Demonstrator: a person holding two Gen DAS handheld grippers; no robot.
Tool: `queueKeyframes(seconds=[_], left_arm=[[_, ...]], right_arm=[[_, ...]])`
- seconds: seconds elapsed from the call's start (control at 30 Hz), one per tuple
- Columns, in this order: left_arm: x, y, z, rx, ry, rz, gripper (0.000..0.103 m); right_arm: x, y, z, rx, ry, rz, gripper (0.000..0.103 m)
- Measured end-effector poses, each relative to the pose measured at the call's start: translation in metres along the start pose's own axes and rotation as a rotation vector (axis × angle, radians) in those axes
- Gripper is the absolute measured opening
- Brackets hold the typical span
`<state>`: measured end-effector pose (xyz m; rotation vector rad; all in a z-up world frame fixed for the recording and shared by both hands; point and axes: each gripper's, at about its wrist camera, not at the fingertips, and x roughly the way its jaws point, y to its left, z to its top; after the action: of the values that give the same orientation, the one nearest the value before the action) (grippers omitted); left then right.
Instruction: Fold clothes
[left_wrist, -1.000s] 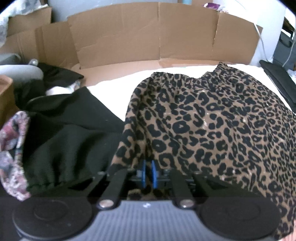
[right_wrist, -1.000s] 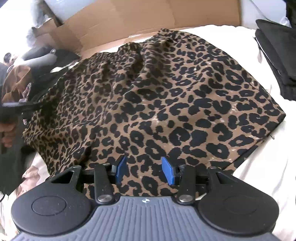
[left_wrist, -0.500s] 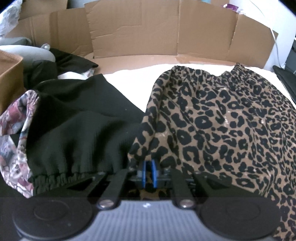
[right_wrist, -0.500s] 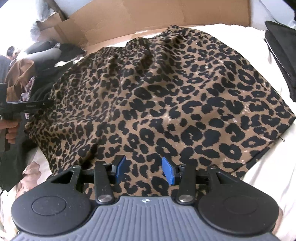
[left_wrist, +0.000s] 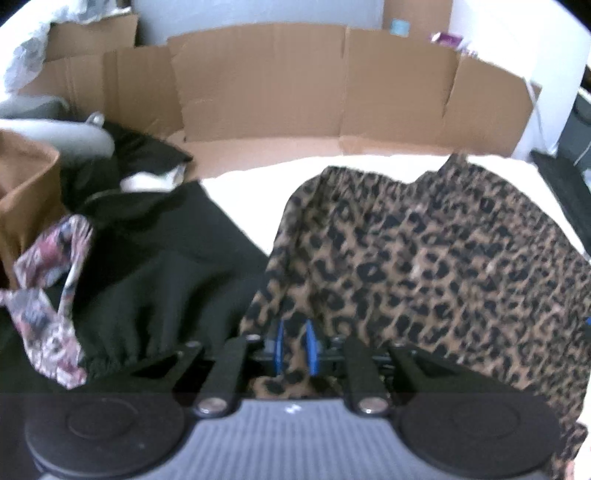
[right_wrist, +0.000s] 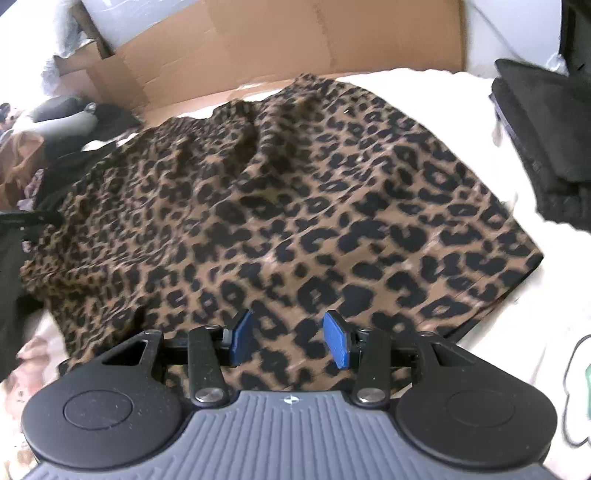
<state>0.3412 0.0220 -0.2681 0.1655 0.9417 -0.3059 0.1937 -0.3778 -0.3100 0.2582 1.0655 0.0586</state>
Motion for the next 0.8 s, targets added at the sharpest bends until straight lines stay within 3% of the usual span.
queueKeyframes(seconds=[0.2,0.5,0.6,0.8], left_arm=[[0.016,-0.019,0.024,0.042,-0.012,-0.031,0.025],[0.043,-0.038,0.053,0.069,0.002,-0.054,0.03],[0.045,-0.044,0.065,0.07,-0.005,-0.056,0.038],[0.047,-0.071,0.09,0.168,-0.005,-0.074,0.045]], right_arm=[[0.004,-0.02,0.017,0.02,-0.043,-0.046,0.05],[0.014,-0.02,0.032,0.012,-0.075,-0.039,0.05],[0.018,-0.017,0.034,0.002,-0.088,-0.029,0.05],[0.027,-0.014,0.038,-0.026,-0.118,-0.008,0.055]])
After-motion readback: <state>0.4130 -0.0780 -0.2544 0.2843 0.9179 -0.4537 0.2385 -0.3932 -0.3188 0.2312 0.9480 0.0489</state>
